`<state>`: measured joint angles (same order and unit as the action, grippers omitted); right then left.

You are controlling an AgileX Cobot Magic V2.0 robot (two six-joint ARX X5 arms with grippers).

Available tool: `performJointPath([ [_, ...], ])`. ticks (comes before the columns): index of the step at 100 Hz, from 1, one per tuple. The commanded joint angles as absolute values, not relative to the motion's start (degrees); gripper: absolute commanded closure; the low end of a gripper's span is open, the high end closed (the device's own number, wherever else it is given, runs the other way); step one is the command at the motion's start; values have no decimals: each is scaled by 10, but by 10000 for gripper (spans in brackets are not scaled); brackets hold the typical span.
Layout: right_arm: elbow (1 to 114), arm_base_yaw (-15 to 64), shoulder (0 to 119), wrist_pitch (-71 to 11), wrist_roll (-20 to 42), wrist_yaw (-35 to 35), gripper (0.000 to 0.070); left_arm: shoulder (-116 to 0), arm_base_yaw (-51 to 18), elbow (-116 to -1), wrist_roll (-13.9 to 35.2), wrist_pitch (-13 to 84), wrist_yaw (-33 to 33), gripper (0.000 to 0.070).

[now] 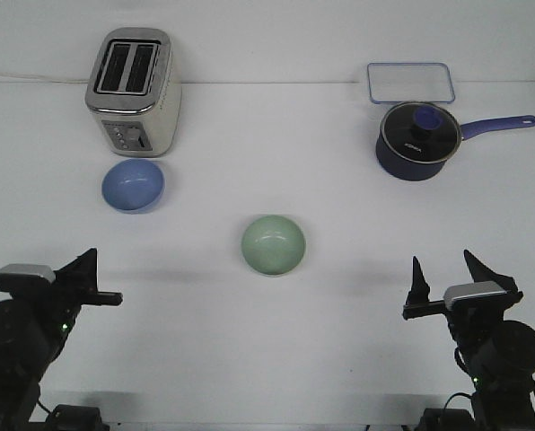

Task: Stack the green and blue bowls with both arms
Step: 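Reach the left gripper toward the light blue bowl by the toaster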

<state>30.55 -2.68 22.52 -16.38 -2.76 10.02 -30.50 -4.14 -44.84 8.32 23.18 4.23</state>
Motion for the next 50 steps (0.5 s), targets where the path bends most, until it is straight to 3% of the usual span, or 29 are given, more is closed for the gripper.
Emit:
performJointPath([
  [1, 306, -27, 225, -158, -30, 98, 99, -352, -41, -503, 77, 263, 41, 689],
  [25, 306, -27, 225, -158, -30, 98, 99, -495, -41, -633, 47, 392, 41, 688],
  [50, 306, -27, 225, -158, -30, 98, 99, -579, -41, -659, 36, 451, 40, 688],
])
